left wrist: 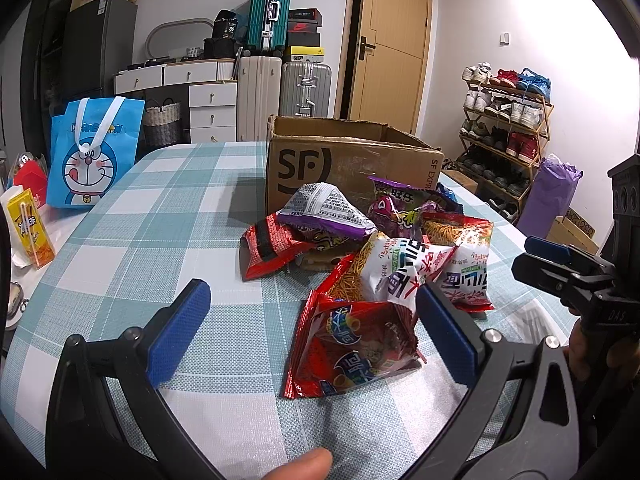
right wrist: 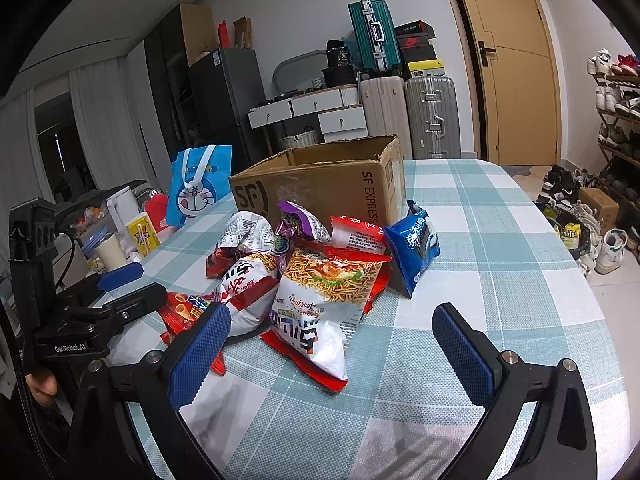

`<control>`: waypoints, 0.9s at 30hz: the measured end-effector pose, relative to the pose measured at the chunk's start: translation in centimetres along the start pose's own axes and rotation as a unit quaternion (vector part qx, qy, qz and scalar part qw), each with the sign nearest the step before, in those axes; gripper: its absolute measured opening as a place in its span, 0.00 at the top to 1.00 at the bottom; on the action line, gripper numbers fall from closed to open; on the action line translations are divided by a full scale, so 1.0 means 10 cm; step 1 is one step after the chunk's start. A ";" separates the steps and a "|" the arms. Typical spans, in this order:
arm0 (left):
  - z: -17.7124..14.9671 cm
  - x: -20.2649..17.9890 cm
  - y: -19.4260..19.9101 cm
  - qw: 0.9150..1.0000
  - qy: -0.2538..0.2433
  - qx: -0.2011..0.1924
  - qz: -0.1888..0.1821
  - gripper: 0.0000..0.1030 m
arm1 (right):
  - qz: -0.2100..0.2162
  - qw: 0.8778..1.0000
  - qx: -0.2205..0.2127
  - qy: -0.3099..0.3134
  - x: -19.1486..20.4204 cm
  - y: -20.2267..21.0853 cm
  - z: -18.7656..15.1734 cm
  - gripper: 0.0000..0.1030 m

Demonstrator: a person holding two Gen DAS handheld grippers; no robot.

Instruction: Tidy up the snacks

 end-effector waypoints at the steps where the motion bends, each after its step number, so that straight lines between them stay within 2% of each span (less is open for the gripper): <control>1: 0.00 0.00 0.00 1.000 0.000 0.000 0.000 0.01 | 0.000 1.000 0.000 0.001 0.00 0.00 0.00 0.00; 27: 0.00 0.00 0.00 1.000 -0.001 0.000 0.001 0.01 | -0.001 1.000 0.002 -0.001 -0.02 0.00 0.00 0.00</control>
Point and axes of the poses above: each gripper's, at about its wrist camera, not at the fingertips, and y roughly against the way its jaws point, x to its left, z to its top, the point moved 1 cm from there along -y, roughly the way its jaws point, and after that the axes turned 3 degrees about y, right-handed, at the moved point
